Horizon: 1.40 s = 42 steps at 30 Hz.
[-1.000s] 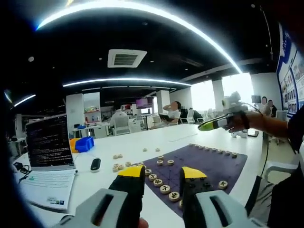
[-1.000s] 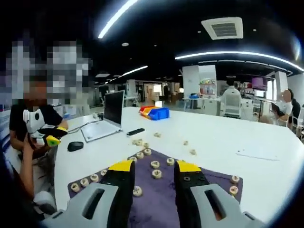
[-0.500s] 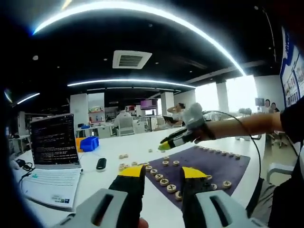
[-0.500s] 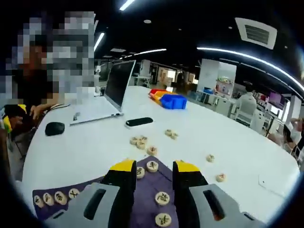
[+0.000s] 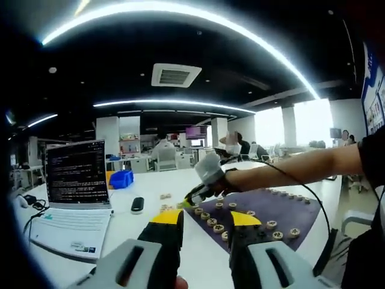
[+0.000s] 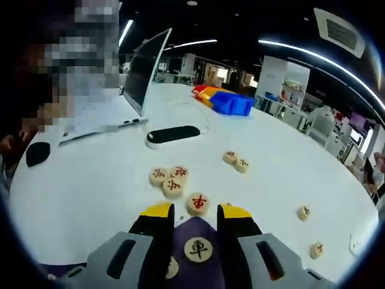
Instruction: Pick up the chess pieces one by one and place each piece onto its starting position on the chessboard, setting the pieces on their correct points until all the chess pieces are arranged in the starting layout
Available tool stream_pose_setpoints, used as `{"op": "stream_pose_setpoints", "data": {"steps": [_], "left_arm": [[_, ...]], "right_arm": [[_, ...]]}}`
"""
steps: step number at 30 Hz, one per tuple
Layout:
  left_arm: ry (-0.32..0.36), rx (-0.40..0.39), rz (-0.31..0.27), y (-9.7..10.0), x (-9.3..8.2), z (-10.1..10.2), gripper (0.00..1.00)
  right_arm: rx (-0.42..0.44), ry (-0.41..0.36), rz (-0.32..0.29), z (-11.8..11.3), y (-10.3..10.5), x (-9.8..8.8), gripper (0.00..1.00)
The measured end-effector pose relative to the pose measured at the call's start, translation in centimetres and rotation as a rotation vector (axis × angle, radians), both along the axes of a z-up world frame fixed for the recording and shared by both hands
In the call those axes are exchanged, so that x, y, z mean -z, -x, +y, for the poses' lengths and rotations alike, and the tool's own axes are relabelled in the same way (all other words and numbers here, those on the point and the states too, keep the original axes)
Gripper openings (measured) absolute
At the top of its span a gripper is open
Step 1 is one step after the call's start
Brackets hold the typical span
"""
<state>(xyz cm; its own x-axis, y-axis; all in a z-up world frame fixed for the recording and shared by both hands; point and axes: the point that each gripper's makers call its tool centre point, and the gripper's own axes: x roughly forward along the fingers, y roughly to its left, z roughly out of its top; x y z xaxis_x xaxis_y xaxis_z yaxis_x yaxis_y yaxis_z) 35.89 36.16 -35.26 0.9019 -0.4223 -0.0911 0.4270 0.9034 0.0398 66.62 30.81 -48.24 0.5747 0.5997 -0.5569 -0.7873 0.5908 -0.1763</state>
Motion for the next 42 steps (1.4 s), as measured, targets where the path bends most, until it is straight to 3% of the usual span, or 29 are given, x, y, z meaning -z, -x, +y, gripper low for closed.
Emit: {"op": "stream_pose_setpoints", "data": {"steps": [5, 9, 10, 15, 20, 24, 28, 31, 41, 42], "left_arm": [[0.008, -0.005, 0.004, -0.2, 0.2, 0.2, 0.31], [0.008, -0.004, 0.004, -0.2, 0.2, 0.1, 0.31], [0.007, -0.003, 0.004, -0.3, 0.2, 0.0, 0.31], [-0.001, 0.007, 0.006, -0.2, 0.3, -0.4, 0.31], [0.004, 0.004, 0.006, -0.3, 0.2, -0.2, 0.31], [0.005, 0.009, 0.002, -0.2, 0.1, -0.3, 0.31], [0.007, 0.013, -0.001, 0.0, 0.0, -0.4, 0.31], [0.007, 0.011, -0.005, 0.1, -0.1, -0.4, 0.31], [-0.012, 0.038, -0.004, 0.2, -0.1, -1.9, 0.31], [-0.016, 0.041, -0.001, 0.1, 0.0, -2.1, 0.31]], "right_arm": [[0.014, -0.007, 0.024, 0.4, -0.4, 1.0, 0.29], [0.037, -0.010, 0.023, 0.5, -1.3, 0.8, 0.25], [0.060, -0.001, 0.043, 0.3, -1.4, 0.9, 0.20], [0.056, -0.026, 0.047, 0.6, -1.6, 0.4, 0.20], [0.051, -0.091, 0.024, -0.1, -1.2, -2.6, 0.20], [0.039, -0.118, 0.000, -2.1, -0.4, -5.4, 0.20], [0.041, -0.132, -0.016, -6.3, 1.0, -7.7, 0.20], [0.042, -0.141, -0.016, -10.6, 3.5, -8.9, 0.20], [0.017, -0.245, -0.045, -22.6, 14.7, -11.8, 0.20], [0.022, -0.292, -0.046, -23.6, 15.6, -12.4, 0.20]]}}
